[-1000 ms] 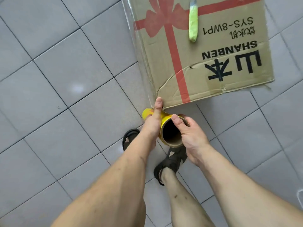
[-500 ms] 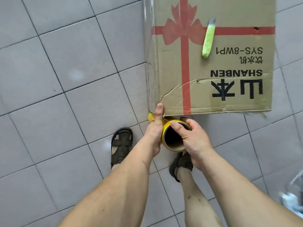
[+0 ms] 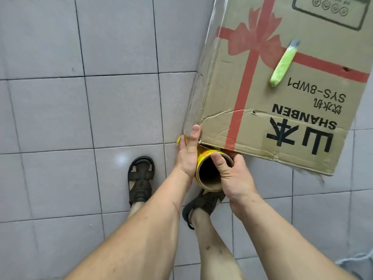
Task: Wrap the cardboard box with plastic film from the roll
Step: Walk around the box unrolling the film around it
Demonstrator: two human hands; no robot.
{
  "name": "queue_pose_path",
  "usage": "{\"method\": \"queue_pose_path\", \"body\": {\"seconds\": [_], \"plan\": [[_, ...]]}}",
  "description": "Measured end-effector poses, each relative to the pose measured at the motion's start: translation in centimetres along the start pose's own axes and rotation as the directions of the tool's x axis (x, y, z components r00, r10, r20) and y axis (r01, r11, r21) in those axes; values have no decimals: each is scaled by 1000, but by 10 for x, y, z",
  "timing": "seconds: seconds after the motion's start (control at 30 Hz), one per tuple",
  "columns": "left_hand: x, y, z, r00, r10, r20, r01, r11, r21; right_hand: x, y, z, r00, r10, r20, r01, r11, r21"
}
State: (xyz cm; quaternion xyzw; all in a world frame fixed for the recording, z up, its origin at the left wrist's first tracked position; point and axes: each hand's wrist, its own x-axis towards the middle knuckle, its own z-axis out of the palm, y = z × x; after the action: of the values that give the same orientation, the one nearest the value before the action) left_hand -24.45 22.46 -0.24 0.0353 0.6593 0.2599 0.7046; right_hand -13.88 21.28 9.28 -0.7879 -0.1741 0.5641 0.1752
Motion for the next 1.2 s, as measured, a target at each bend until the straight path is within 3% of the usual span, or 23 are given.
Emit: {"method": "queue_pose_path", "body": {"seconds": [0.07, 0.2, 0.3, 0.4, 0.63, 0.8, 0.9, 1.1, 1.2], "plan": [[-5, 8, 1, 997, 78, -28, -75, 991, 108, 1, -2, -2, 1000, 18, 3, -18, 1000, -4], [-13, 38, 0, 999, 47, 24, -46, 998, -40, 1, -6, 5, 998, 66, -17, -66, 998, 4], [11, 39, -7, 996, 84, 12, -84, 986, 141, 0, -9, 10, 996, 77, -33, -77, 997, 10], [18, 34, -3, 996, 10, 91, -26, 983, 180, 0, -12, 8, 996, 86, -37, -85, 996, 12], [86, 7, -11, 996, -59, 64, 49, 987, 151, -3, -17, 10, 995, 92, -25, -92, 996, 14], [64, 39, -14, 980, -138, 141, 91, 950, 300, 3, -10, 6, 995, 87, -55, -86, 996, 5], [76, 27, -19, 988, -139, 61, 119, 960, 254, 1, -10, 9, 997, 73, -32, -72, 997, 13], [86, 19, -19, 982, -164, 98, 131, 951, 280, 9, 0, 7, 998, 57, -37, -54, 996, 66], [108, 0, -19, 990, -100, 98, 83, 982, 168, 11, 0, 6, 999, 45, -9, -44, 996, 78]]}}
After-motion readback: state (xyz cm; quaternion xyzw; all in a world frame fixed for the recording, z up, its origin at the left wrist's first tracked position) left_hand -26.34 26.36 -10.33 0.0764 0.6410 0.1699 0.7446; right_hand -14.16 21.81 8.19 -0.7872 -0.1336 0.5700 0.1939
